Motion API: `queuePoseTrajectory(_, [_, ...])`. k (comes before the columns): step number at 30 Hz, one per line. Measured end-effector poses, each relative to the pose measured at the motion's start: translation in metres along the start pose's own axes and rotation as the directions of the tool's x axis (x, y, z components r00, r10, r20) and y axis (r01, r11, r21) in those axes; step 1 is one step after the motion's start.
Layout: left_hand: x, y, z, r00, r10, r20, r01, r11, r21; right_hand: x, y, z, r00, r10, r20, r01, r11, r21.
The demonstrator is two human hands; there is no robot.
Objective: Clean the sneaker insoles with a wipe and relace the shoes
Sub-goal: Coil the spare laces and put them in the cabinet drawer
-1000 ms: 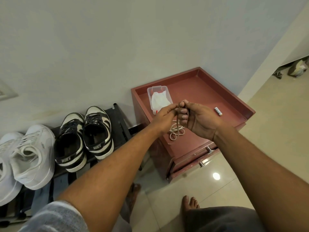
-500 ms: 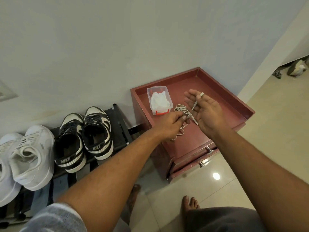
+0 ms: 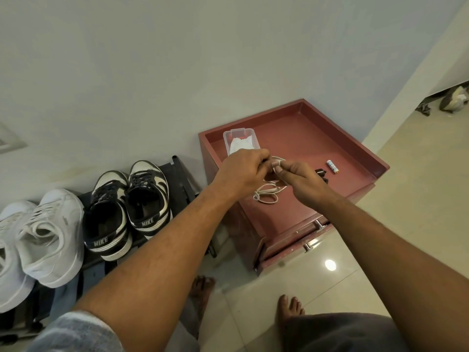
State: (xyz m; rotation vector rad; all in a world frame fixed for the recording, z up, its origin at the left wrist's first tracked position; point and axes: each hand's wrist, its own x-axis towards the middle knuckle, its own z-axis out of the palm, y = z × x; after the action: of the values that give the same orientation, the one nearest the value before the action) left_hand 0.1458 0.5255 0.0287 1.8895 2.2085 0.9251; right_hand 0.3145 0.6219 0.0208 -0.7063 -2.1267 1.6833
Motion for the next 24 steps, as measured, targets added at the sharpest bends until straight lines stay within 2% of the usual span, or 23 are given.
queuePoseTrajectory(8, [0.002,0.002,-0.006,0.998,0.054,-0.037,-0.054,0.999,0.002,-0.008,-0.015,0.002,0.995,0.062,0.078,-0.074,0.983,0.170])
queuePoseTrajectory(14, [0.002,0.002,-0.007,0.996,0.060,-0.071,-0.059,0.998,0.023,-0.009,-0.014,-0.001,0.990,0.070,0.124,-0.087,0.987,0.133])
queuePoseTrajectory(19, [0.003,0.007,-0.009,0.988,0.081,-0.129,-0.082,0.997,0.001,-0.010,-0.019,-0.006,0.976,0.134,0.170,-0.173,0.954,0.244])
queuePoseTrajectory(22, [0.003,0.009,-0.009,0.984,0.041,-0.171,-0.061,0.992,-0.110,-0.013,-0.024,-0.006,0.947,0.161,0.279,-0.251,0.911,0.327])
queuePoseTrajectory(24, [0.002,0.008,-0.001,0.983,-0.075,-0.170,0.023,0.957,-0.290,-0.014,-0.030,-0.005,0.942,0.152,0.298,-0.284,0.835,0.471])
